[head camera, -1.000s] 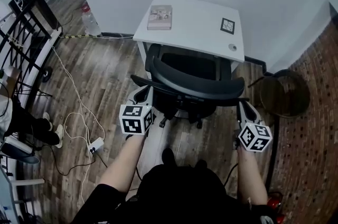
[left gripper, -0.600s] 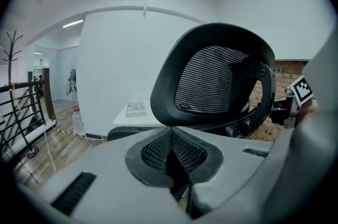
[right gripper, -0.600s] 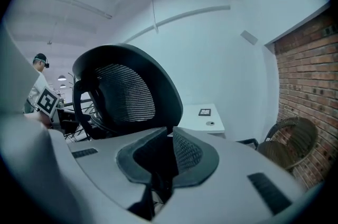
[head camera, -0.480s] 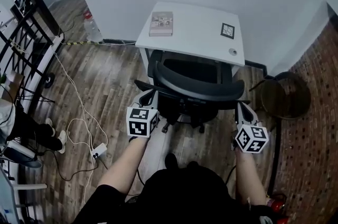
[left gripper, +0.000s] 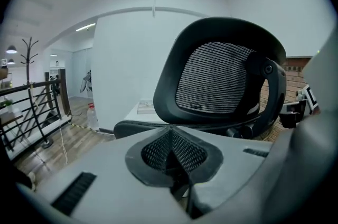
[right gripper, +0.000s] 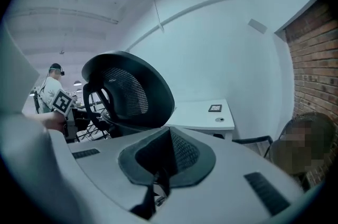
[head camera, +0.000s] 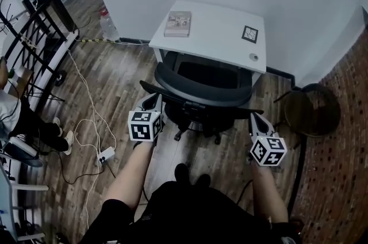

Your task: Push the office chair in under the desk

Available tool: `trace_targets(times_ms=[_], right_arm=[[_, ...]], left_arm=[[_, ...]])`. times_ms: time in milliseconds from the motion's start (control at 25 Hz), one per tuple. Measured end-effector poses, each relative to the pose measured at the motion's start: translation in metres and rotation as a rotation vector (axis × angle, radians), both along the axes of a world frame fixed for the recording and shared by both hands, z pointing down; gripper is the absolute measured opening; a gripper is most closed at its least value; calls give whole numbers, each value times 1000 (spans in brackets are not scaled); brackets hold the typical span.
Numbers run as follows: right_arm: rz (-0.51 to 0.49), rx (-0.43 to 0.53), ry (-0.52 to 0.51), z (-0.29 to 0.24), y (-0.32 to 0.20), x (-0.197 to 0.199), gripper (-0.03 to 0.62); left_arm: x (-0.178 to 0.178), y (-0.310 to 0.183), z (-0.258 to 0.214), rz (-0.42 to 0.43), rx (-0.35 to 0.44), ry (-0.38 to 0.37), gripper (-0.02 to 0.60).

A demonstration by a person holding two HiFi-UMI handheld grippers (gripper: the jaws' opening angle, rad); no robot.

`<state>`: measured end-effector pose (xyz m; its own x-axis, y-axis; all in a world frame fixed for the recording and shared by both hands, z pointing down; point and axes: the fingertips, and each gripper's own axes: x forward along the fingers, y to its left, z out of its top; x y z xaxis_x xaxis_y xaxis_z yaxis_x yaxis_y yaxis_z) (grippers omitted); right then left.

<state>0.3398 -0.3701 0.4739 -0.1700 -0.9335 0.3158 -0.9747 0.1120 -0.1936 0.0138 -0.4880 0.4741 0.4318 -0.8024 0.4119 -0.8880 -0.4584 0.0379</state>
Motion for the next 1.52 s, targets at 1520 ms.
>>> trace_targets(times_ms=[1520], right_arm=[[15,353,67,-159,2,-49,5]], left_arm=[[-4,45,-126,198,167,28,11]])
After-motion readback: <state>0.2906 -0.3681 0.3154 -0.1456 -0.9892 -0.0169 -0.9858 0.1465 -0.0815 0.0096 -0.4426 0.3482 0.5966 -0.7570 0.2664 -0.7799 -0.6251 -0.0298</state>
